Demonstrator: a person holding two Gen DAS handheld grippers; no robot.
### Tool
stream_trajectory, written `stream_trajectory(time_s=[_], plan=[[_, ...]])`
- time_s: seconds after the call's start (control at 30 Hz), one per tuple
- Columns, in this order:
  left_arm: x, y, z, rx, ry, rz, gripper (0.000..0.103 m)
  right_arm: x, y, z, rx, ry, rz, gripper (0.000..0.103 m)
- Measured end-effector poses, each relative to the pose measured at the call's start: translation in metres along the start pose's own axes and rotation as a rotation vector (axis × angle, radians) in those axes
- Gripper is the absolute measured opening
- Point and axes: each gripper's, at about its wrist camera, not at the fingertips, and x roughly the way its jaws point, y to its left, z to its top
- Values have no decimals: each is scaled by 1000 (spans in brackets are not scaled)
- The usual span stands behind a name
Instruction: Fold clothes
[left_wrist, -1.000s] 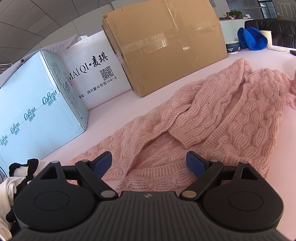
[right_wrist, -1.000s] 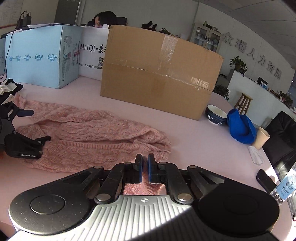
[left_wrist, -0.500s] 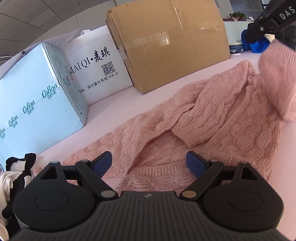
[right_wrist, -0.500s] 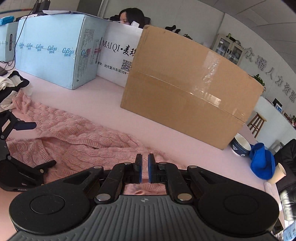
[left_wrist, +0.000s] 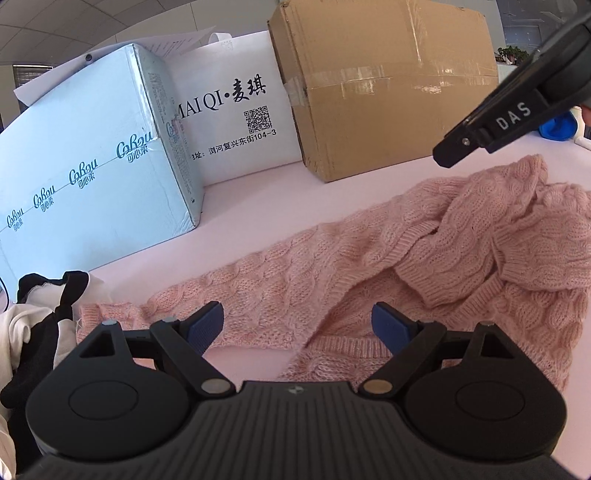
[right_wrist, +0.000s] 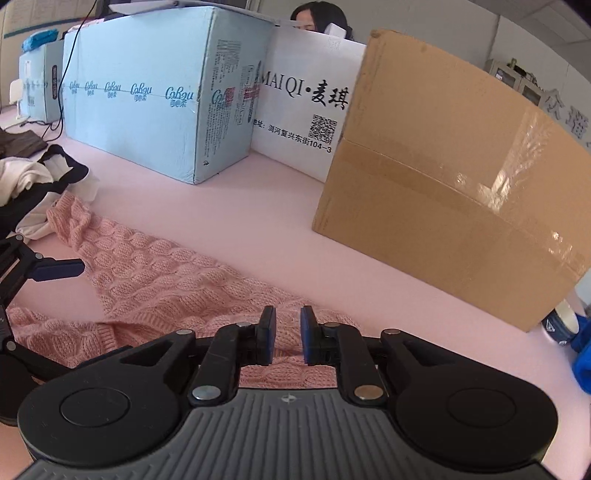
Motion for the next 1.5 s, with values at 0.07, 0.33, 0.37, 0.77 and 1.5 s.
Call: stream_trajectory(time_s=[0.07, 0.33, 0.37, 0.77, 1.5], plan=[[-2, -2, -1, 9, -8, -19, 86, -10, -18, -14, 50, -22, 6, 15], [-19, -10, 4, 3, -95, -296, 86, -37, -97, -102, 330, -236, 40, 34], [-16, -12, 7, -17, -62, -344, 86, -38, -104, -108, 362, -241, 46, 34], [-7, -62, 34, -215, 35, -488, 84, -40, -139, -131, 585, -261, 164, 46], [-11, -87, 47, -282, -21, -314, 7, -64, -142, -134, 582, -374, 84, 61]])
